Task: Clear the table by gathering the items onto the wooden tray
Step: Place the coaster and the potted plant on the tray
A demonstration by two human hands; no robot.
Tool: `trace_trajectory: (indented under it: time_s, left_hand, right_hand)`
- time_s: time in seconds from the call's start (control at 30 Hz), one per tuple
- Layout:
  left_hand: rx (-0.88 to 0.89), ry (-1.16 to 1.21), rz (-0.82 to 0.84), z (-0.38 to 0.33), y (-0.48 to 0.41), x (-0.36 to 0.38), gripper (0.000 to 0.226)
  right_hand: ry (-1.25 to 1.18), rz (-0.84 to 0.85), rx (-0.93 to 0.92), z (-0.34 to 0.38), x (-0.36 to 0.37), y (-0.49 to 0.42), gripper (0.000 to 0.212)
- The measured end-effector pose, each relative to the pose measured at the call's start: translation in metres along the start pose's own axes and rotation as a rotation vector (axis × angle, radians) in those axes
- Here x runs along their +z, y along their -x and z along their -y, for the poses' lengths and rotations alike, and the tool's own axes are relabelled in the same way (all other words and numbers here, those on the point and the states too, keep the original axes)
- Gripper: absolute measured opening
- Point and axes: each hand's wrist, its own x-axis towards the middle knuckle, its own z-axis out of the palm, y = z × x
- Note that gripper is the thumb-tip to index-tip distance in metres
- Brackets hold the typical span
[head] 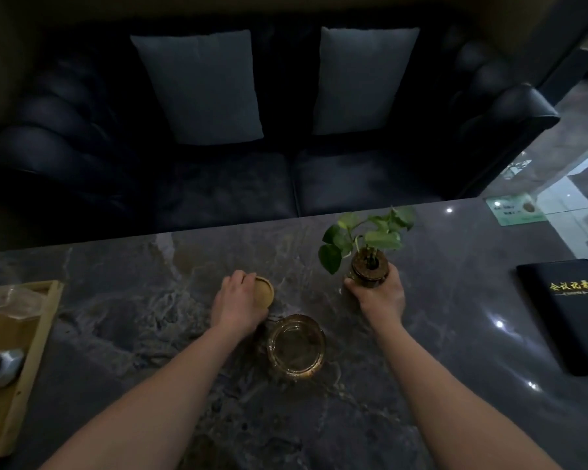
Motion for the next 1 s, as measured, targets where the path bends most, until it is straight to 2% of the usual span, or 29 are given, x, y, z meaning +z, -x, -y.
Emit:
trace_trajectory:
  time_s: [0.17,0.33,0.6,1.0]
  left_hand:
    - [-0.048,0.171,-0.053,0.004,0.014,-0.007,0.081]
    - [-0.065,0.310,-0.175,0.019,0.042,-0.024,0.082]
    - [-0.140,0.389,-0.351,0.062,0.106,-0.054,0.077]
    - [-0.376,0.378,-0.471,0.170,0.199,-0.108,0.075]
  right_hand:
    - [0.028,0.009,-0.002,0.005,-0.004,0.009,0.070]
    - [0.034,0.048,-0.074,0.020,-0.009,0.030,0.063]
    - [-0.046,0.194,-0.197,0.062,0.002,0.081,0.061]
    - [-0.042,0.487,-0.361,0.133,0.080,0.178,0.064]
